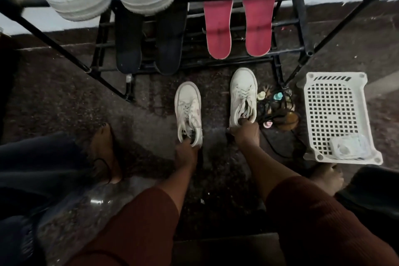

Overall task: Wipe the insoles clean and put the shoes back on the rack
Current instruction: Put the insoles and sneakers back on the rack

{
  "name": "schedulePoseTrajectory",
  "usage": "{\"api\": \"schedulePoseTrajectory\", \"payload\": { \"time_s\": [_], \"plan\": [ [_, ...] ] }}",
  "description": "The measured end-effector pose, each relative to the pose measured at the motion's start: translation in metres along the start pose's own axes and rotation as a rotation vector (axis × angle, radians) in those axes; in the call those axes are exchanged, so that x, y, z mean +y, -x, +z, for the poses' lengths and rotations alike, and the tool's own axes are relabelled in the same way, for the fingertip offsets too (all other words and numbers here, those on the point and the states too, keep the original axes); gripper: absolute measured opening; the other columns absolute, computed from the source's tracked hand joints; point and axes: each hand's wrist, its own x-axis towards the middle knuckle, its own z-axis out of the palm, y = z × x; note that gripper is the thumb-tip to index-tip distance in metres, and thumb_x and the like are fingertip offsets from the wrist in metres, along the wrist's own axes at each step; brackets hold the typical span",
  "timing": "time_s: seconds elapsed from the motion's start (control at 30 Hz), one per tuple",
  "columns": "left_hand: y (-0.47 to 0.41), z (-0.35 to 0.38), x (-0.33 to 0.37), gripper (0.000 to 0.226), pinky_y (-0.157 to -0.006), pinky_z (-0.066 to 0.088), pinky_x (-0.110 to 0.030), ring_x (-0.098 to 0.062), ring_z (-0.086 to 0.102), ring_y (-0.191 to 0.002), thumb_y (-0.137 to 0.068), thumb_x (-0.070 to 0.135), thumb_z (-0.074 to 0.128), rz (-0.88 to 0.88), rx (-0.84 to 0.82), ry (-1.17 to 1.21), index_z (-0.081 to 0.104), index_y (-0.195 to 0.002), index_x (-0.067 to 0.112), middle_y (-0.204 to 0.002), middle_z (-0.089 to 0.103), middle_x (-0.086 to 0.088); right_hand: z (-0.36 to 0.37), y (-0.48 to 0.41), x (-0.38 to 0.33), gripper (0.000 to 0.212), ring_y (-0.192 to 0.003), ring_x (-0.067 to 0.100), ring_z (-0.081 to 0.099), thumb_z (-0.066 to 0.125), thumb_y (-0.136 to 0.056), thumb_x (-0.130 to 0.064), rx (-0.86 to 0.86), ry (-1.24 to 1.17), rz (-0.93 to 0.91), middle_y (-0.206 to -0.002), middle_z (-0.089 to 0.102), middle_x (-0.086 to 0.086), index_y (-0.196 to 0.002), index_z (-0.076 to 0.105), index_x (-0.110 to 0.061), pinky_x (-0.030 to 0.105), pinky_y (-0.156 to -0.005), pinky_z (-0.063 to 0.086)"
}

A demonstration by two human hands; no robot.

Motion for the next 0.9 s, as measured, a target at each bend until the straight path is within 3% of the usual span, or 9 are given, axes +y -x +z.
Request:
{"api": "schedulePoseTrajectory", "payload": {
  "time_s": [0.17, 0.3, 0.53, 0.9],
  "plan": [
    [0.007, 0.012, 0.001, 0.032, -0.074, 0.042, -0.037, -0.039, 0.061, -0.094, -0.083, 0.017, 0.066, 0.072, 0.093, -0.011, 0.063, -0.113, 0.008, -0.102, 0.066, -0.024, 0.007, 0.005, 0.003, 0.03, -0.095, 0.035, 0.06, 0.067, -0.078, -0.019, 0.06, -0.065, -0.03, -0.103, 0.064, 0.023, -0.102, 0.066, -0.001, 0.032, -0.075, 0.044],
    [0.02, 0.017, 0.006, 0.026, -0.071, 0.042, -0.039, -0.04, 0.062, -0.089, -0.082, 0.017, 0.069, 0.085, 0.139, -0.014, 0.064, -0.103, 0.004, -0.096, 0.066, -0.026, 0.013, 0.027, 0.013, 0.032, -0.095, 0.039, 0.058, 0.064, -0.08, -0.023, 0.066, -0.015, -0.074, -0.106, 0.061, 0.025, -0.104, 0.067, -0.003, 0.038, -0.082, 0.047],
    [0.053, 0.017, 0.007, 0.023, -0.07, 0.04, -0.041, -0.039, 0.063, -0.082, -0.082, 0.014, 0.069, 0.184, 0.178, 0.039, 0.064, -0.095, -0.004, -0.088, 0.066, -0.028, 0.017, 0.072, 0.02, 0.034, -0.095, 0.037, 0.054, 0.061, -0.086, -0.033, 0.123, -0.02, -0.136, -0.108, 0.057, 0.021, -0.1, 0.068, -0.003, 0.036, -0.085, 0.043],
    [0.125, -0.002, 0.013, 0.016, -0.063, 0.044, -0.042, -0.04, 0.063, -0.075, -0.082, 0.013, 0.069, 0.325, 0.327, 0.156, 0.065, -0.089, -0.001, -0.081, 0.066, -0.026, -0.015, 0.146, 0.02, 0.031, -0.086, 0.033, 0.058, 0.061, -0.085, -0.036, 0.237, -0.075, -0.296, -0.101, 0.055, 0.014, -0.096, 0.068, -0.008, 0.034, -0.077, 0.046]
  ]
}}
